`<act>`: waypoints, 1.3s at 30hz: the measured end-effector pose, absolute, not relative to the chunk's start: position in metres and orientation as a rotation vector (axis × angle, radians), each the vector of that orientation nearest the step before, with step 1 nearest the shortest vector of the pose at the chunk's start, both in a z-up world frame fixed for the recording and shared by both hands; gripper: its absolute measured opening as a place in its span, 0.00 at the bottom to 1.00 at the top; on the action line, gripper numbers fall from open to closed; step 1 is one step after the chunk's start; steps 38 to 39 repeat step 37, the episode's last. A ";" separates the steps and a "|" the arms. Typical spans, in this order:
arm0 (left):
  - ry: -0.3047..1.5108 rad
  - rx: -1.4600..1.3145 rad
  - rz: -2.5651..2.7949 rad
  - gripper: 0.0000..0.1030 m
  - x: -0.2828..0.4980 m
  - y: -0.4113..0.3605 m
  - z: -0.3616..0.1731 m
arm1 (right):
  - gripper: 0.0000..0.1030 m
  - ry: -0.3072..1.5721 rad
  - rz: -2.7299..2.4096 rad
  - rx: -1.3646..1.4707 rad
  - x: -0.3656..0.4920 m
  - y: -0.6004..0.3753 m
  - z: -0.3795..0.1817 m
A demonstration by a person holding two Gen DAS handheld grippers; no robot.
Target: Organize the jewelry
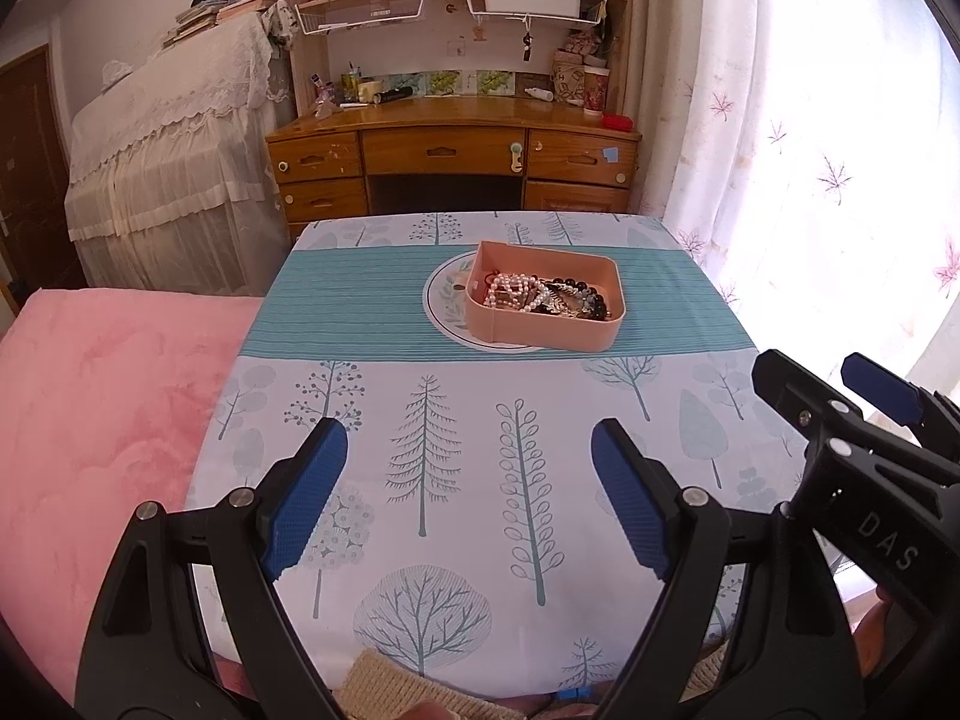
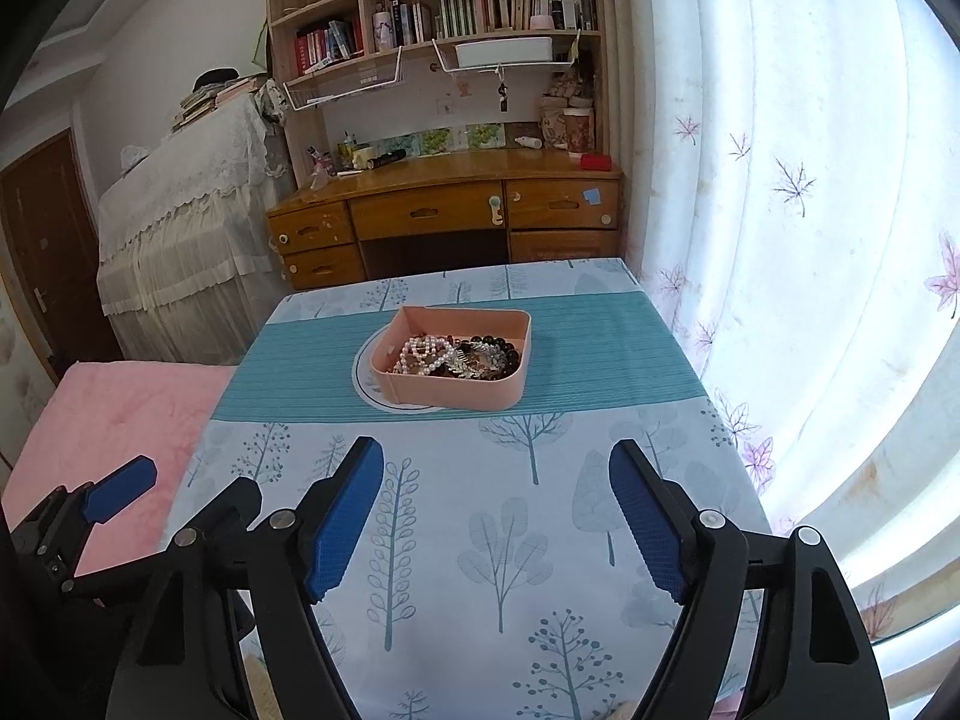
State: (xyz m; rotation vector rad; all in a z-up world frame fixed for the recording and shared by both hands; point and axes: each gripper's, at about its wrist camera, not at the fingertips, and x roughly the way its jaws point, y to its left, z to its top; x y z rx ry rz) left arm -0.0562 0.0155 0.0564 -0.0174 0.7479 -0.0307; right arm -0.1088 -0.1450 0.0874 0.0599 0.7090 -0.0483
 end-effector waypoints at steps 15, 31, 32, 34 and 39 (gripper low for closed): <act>0.762 -0.055 -0.005 0.80 -0.052 0.025 0.050 | 0.77 0.742 -0.059 0.049 -0.102 -0.144 0.079; 0.773 -0.055 -0.003 0.80 -0.050 0.026 0.045 | 0.77 0.756 -0.059 0.054 -0.096 -0.144 0.071; 0.773 -0.055 -0.002 0.80 -0.050 0.025 0.045 | 0.77 0.757 -0.058 0.055 -0.096 -0.144 0.069; 0.774 -0.055 0.000 0.80 -0.049 0.026 0.043 | 0.77 0.758 -0.058 0.057 -0.096 -0.144 0.067; 0.781 -0.056 0.000 0.80 -0.049 0.027 0.040 | 0.77 0.759 -0.056 0.057 -0.096 -0.144 0.065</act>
